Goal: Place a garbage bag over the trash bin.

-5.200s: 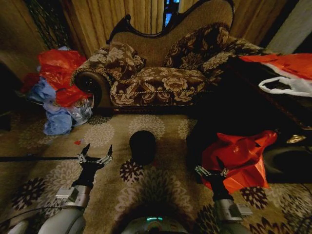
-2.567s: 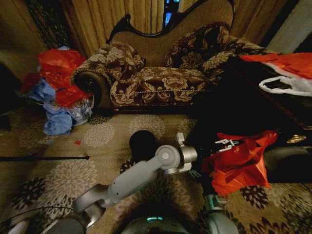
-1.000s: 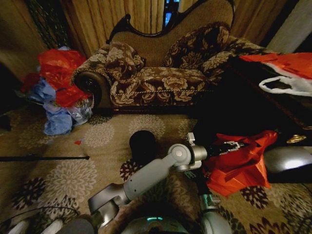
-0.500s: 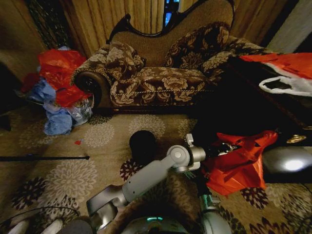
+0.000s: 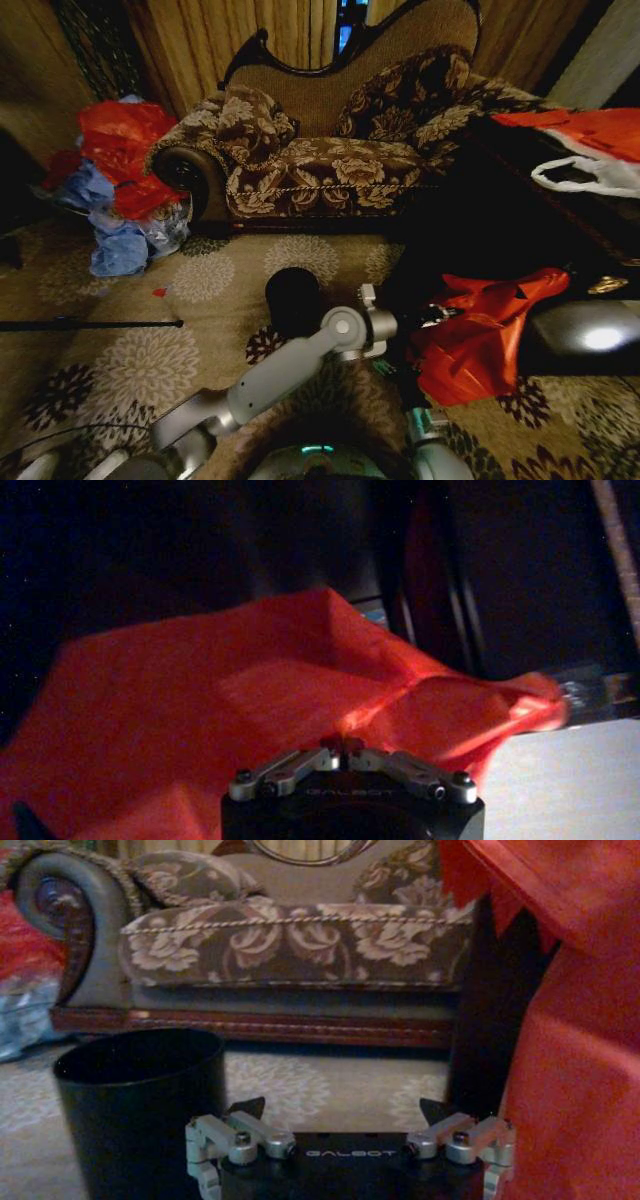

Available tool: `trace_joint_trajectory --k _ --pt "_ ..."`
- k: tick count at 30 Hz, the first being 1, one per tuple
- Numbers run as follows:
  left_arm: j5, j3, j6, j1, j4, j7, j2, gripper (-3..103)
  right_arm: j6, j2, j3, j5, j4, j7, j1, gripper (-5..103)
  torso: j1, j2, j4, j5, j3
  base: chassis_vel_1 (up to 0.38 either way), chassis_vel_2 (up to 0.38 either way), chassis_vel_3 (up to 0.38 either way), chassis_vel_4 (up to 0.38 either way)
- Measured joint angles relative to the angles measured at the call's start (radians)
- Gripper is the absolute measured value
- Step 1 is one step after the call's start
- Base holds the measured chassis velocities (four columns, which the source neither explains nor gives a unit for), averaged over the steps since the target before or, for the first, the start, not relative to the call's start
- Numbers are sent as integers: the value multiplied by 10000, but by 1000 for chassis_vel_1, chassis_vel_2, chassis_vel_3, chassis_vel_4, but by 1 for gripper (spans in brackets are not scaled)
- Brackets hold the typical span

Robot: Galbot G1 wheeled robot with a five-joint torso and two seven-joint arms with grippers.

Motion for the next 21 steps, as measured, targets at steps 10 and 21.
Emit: trace_joint_trajectory --k 10,21 --pt "572 -872 139 347 -19 253 1281 0 364 -146 -628 -343 -866 -251 -99 100 0 -2 0 -1 0 0 0 0 0" --pt "1216 -1967 226 1258 -375 672 2361 0 549 -289 -960 -506 -1357 -320 -28 100 0 -2 0 0 0 0 0 0 0"
